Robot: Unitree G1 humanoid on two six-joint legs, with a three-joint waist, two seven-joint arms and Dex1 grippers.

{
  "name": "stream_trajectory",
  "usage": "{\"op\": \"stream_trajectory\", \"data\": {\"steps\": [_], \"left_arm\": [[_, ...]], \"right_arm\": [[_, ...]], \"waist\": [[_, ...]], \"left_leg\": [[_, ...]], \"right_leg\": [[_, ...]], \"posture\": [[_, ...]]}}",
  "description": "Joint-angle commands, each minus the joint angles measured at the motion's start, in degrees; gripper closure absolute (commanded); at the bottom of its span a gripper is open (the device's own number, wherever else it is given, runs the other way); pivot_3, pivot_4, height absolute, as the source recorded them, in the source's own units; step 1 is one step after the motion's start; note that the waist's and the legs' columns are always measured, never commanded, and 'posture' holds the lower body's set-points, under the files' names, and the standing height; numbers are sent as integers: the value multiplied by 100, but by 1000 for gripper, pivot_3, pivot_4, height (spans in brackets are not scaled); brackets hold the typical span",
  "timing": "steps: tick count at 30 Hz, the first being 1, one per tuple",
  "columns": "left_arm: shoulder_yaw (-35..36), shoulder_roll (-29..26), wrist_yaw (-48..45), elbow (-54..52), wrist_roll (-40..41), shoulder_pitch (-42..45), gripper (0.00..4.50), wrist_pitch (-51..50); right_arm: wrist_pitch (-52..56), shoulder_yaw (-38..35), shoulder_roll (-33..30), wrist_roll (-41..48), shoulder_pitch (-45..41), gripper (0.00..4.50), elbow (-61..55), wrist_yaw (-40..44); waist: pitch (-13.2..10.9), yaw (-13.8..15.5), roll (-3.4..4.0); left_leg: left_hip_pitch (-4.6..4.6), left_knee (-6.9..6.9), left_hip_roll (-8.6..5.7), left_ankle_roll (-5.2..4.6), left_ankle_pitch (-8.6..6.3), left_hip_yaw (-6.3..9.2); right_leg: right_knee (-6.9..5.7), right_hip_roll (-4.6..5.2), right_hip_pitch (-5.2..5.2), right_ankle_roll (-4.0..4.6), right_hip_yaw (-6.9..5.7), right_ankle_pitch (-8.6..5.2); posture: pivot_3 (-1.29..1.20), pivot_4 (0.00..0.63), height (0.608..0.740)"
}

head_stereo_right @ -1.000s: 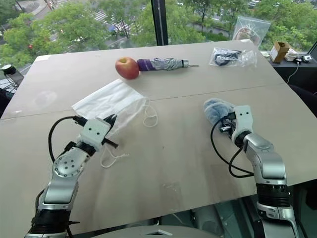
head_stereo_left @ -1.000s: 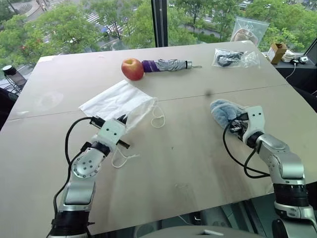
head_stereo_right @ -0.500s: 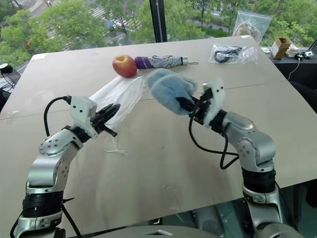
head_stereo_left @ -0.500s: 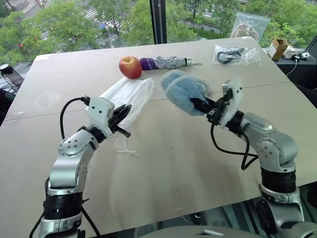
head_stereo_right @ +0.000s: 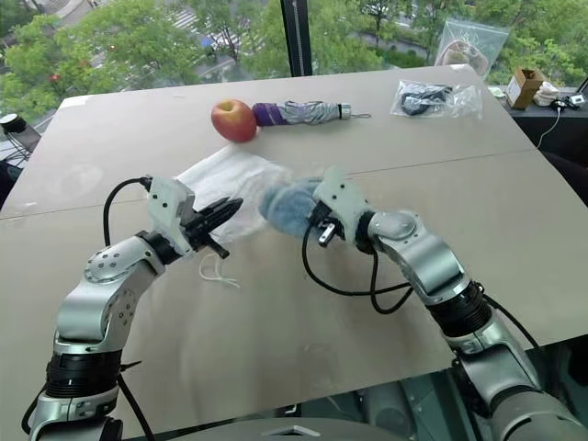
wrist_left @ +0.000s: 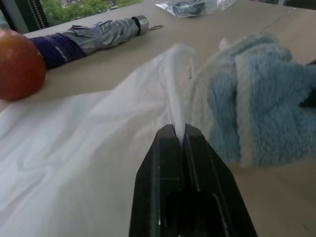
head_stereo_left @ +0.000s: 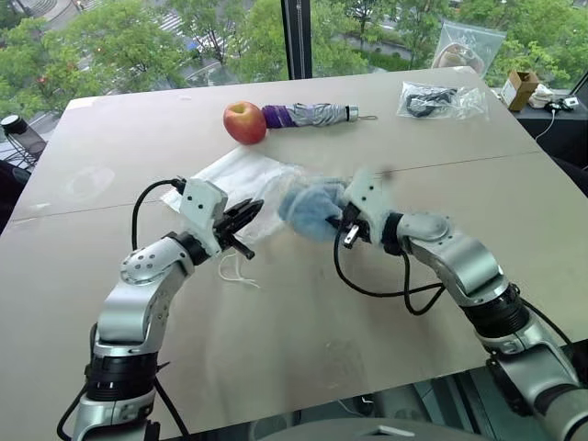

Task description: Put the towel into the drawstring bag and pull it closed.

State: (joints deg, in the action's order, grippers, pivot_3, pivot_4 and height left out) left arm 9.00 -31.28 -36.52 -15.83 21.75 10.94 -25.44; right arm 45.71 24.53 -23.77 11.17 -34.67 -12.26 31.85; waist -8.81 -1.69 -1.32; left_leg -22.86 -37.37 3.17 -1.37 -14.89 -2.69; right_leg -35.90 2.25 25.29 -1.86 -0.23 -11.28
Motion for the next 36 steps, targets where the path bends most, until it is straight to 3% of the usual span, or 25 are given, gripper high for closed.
{"op": "stream_trajectory", "data": {"steps": [1, 6, 17, 22, 25, 28, 36], "left_arm": [[72, -69, -30, -318, 122, 23, 4500, 1], [-170, -146, -193, -371, 12, -62, 4500, 68], [-304, 14, -148, -489, 145, 49, 4500, 5], [-220, 77, -41, -426, 135, 92, 4500, 27], [-78, 96, 0, -335, 206, 123, 4500, 20], [-63, 83, -26, -290, 205, 131, 4500, 34], [-201, 87, -98, -281, 87, 55, 4500, 120]], "right_arm": [[183, 26, -167, -173, -109, 4442, -325, 122], [758, -545, 343, 269, -507, 4442, -764, 38], [1633, -412, 1206, 602, -633, 4442, -887, -262], [1756, -164, 702, 549, -564, 4442, -909, -41], [1683, 88, -253, 404, -407, 4442, -930, 340], [1558, 69, -747, 370, -290, 4442, -914, 492], [2240, -1539, -392, 1430, -557, 4442, -1428, 554]], "waist": [[0, -2, 0], [-1, -15, 0], [4, 77, -8], [4, 88, -8], [5, 118, -9], [4, 96, -10], [3, 89, -11]], "left_leg": [[0, -1, 0, 0, 0, 0], [1, -1, 1, 0, 0, 1], [-3, -8, -2, 0, 0, -4], [-2, -8, -2, 0, 0, -2], [-2, -12, -6, 0, 0, -1], [-3, -14, -12, 0, 0, -7], [4, -15, -3, 0, 0, 3]], "right_leg": [[0, 0, 0, 0, 0, 0], [-5, -2, 2, 0, 0, 0], [-7, 3, 2, 1, 2, 1], [-10, 2, 2, 1, 1, 2], [-7, 5, -2, 1, 0, 2], [-4, 12, -2, 1, 3, 1], [-20, -3, 0, 1, 4, 2]], "posture": [[0, 150, 740], [0, 150, 740], [0, 150, 740], [0, 150, 740], [0, 150, 740], [0, 150, 740], [0, 150, 740]]}}
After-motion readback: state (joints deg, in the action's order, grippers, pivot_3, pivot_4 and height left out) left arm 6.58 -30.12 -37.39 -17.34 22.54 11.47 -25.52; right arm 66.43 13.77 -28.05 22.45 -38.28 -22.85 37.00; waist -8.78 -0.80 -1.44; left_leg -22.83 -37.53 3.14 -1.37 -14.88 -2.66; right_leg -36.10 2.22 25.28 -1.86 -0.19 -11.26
